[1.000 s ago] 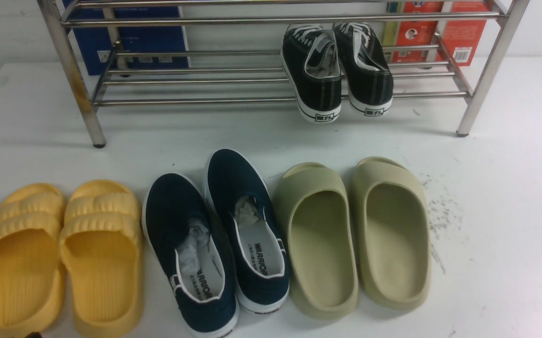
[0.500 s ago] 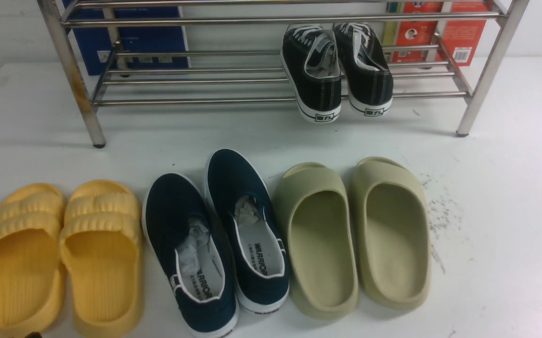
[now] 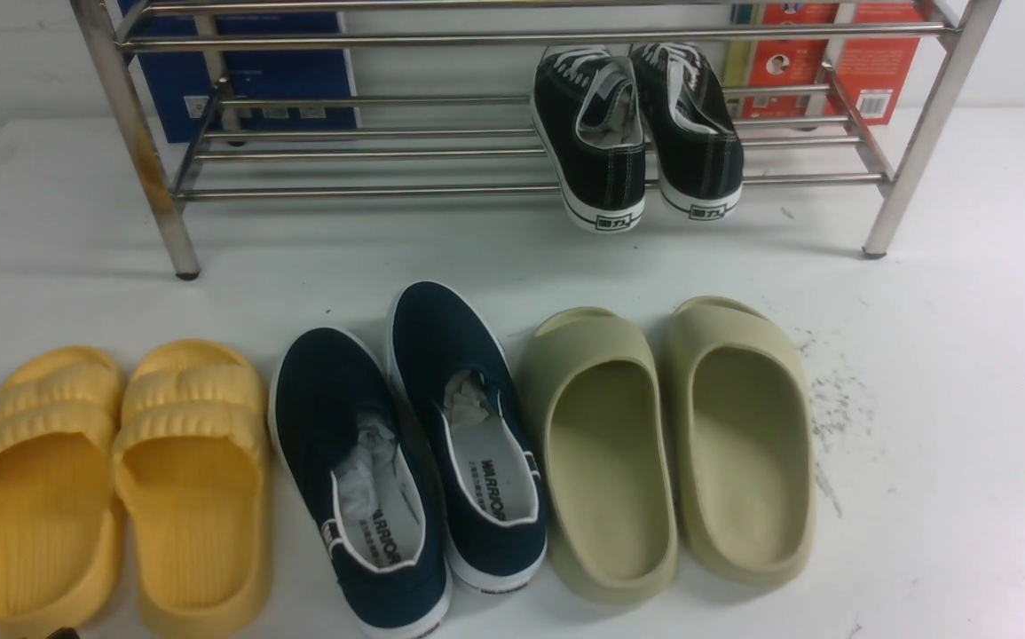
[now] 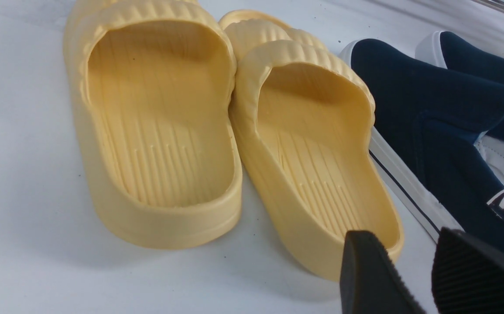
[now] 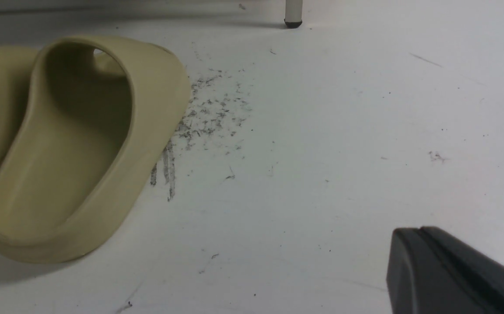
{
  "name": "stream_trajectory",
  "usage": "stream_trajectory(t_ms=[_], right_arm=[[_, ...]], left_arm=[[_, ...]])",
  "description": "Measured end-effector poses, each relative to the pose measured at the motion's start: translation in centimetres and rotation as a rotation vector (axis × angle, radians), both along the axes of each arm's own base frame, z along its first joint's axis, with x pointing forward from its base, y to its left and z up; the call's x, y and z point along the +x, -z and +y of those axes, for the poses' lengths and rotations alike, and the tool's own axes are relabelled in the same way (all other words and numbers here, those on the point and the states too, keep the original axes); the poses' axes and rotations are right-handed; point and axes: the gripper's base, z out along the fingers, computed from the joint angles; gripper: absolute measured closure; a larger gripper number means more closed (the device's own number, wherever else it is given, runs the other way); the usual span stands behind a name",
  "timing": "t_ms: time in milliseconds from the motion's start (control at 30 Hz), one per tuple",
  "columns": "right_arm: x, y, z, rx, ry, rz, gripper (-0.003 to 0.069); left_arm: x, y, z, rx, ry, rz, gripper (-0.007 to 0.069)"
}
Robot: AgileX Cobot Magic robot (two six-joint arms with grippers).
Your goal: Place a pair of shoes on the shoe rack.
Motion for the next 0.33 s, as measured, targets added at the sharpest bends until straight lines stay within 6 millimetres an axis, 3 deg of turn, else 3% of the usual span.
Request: stream_trajectory(t_ms=[333], right_arm=[[0.0, 0.0, 0.0, 0.0, 0.0, 0.0, 0.0634]], left_arm=[[0.0, 0.0, 0.0, 0.0, 0.0, 0.0, 0.0386]])
